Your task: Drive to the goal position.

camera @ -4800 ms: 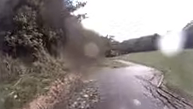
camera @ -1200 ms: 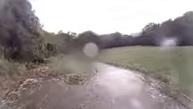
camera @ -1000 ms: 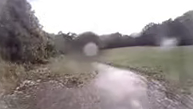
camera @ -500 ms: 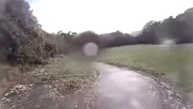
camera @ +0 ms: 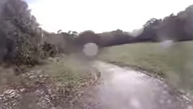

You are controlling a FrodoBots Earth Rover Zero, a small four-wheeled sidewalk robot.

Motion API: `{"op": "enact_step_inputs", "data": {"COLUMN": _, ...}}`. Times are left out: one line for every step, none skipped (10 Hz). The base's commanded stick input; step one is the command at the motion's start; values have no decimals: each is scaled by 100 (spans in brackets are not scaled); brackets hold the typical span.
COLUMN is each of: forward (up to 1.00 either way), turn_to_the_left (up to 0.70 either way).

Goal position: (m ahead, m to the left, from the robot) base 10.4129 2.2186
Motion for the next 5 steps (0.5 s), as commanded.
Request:
{"op": "enact_step_inputs", "data": {"forward": 70, "turn_to_the_left": 0}}
{"op": "enact_step_inputs", "data": {"forward": 70, "turn_to_the_left": 0}}
{"op": "enact_step_inputs", "data": {"forward": 70, "turn_to_the_left": 0}}
{"op": "enact_step_inputs", "data": {"forward": 70, "turn_to_the_left": -12}}
{"op": "enact_step_inputs", "data": {"forward": 70, "turn_to_the_left": -25}}
